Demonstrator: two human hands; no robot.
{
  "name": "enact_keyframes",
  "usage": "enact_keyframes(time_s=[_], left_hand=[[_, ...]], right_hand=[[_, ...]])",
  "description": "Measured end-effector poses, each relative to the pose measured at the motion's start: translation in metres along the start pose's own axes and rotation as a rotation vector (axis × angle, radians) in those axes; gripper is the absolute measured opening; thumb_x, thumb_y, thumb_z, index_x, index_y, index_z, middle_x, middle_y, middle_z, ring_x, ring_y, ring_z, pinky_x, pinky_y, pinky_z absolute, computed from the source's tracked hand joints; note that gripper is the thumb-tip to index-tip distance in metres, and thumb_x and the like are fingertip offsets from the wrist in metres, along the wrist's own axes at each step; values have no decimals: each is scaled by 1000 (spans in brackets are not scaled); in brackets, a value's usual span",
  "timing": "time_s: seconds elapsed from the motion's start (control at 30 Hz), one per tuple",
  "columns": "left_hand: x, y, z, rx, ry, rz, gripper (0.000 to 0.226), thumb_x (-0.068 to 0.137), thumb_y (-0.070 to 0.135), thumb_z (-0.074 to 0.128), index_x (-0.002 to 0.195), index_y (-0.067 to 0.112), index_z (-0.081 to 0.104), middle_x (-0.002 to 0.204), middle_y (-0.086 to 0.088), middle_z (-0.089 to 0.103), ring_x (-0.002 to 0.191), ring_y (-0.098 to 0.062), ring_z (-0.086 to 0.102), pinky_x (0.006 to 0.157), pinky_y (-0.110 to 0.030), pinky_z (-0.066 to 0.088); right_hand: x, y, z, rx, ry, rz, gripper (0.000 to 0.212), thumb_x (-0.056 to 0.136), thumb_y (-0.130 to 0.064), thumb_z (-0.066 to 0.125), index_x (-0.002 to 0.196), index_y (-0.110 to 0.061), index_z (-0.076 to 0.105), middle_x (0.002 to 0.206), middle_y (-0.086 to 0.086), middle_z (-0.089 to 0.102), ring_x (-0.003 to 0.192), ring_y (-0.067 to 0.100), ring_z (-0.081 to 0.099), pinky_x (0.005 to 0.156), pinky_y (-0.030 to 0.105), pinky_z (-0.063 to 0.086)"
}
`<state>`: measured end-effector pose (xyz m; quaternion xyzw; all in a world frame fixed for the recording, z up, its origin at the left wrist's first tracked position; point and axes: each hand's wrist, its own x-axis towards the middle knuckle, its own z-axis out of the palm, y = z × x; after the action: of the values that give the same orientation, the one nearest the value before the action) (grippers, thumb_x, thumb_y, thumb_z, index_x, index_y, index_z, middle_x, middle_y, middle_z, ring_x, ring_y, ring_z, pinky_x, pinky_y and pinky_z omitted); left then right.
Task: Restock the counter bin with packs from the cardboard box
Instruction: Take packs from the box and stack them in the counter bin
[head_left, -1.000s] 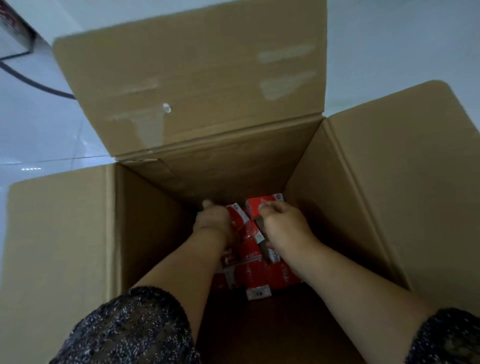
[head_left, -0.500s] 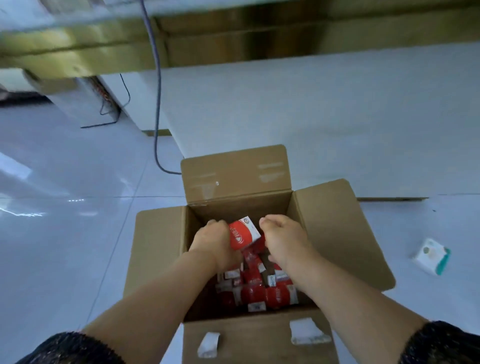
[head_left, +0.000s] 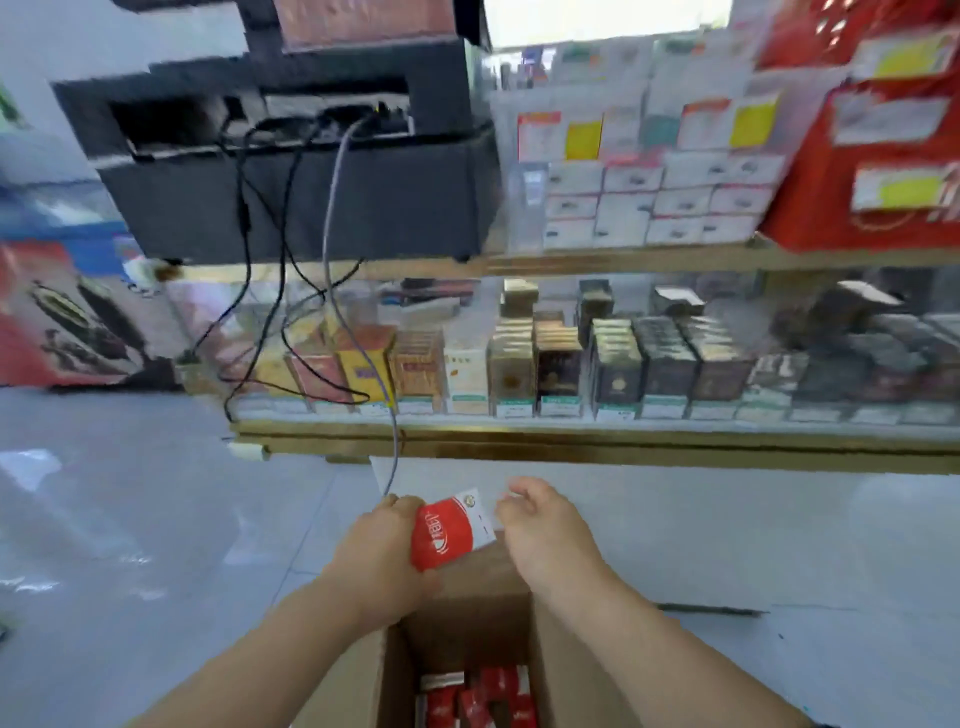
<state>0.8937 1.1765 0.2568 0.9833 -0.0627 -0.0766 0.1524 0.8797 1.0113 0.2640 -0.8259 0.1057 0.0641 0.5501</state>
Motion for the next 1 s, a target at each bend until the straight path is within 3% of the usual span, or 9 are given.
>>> enact_keyframes(time_s=[0.1, 0.23, 0.3, 0.4, 0.5, 0.6, 0.77, 0.9, 1.0], left_hand=[[-15, 18, -67, -24, 88, -15, 61, 74, 25, 70, 129, 23, 44, 106, 6, 43, 91, -13, 51, 75, -20, 40], [-31, 35, -147, -166, 191, 15, 64, 71, 19, 72, 126, 26, 39, 106, 7, 44, 87, -9, 52, 73, -23, 49], [-36, 46, -183, -247, 229, 73, 68, 66, 22, 79, 117, 35, 36, 104, 10, 48, 85, -6, 56, 67, -18, 51], [-37, 67, -233, -312, 216, 145, 62, 66, 19, 80, 105, 36, 35, 101, 9, 53, 84, -9, 60, 67, -24, 56], [-31, 91, -280, -345, 227, 257, 57, 69, 19, 77, 105, 37, 36, 99, 7, 55, 83, -9, 61, 66, -26, 57], [-17, 114, -325, -356, 261, 350, 56, 71, 10, 72, 111, 33, 39, 107, 5, 51, 90, -7, 56, 75, -27, 55], [18, 144, -379, -401, 228, 447, 64, 73, 10, 76, 119, 34, 39, 115, 9, 45, 101, -7, 51, 80, -24, 51], [47, 161, -403, -398, 202, 534, 61, 75, 9, 75, 119, 34, 40, 115, 7, 46, 99, -8, 52, 76, -21, 51], [69, 171, -407, -390, 157, 569, 60, 75, 9, 73, 119, 34, 40, 115, 6, 46, 96, -9, 54, 74, -23, 53]], right_hand=[[-21, -60, -29, 2, -3, -105, 42, 98, -33, 47, 139, -28, 42, 140, -3, 47, 113, 9, 48, 79, 18, 41], [-43, -131, -61, -113, 20, -310, 48, 91, -38, 56, 136, -36, 42, 140, -11, 44, 121, 10, 46, 101, 29, 42], [-53, -165, -77, -218, 26, -427, 54, 87, -34, 61, 136, -37, 40, 138, -13, 42, 122, 9, 43, 102, 26, 39], [-63, -215, -100, -399, 45, -612, 68, 82, -26, 65, 141, -32, 33, 142, -8, 35, 130, 12, 36, 107, 27, 35], [-65, -258, -122, -547, 86, -739, 81, 80, -26, 66, 148, -30, 21, 152, -6, 21, 140, 15, 19, 115, 33, 22], [-56, -295, -145, -651, 165, -810, 89, 79, -25, 68, 149, -29, 15, 155, -5, 15, 143, 15, 11, 115, 34, 16], [-30, -332, -180, -702, 272, -841, 87, 75, -28, 74, 145, -28, 22, 144, -5, 34, 132, 15, 31, 110, 35, 31], [-10, -347, -196, -712, 335, -810, 68, 76, -36, 73, 132, -27, 35, 126, -4, 50, 112, 15, 49, 98, 36, 43], [6, -354, -206, -743, 386, -797, 53, 79, -37, 72, 120, -23, 42, 118, -2, 55, 105, 17, 53, 88, 28, 43]])
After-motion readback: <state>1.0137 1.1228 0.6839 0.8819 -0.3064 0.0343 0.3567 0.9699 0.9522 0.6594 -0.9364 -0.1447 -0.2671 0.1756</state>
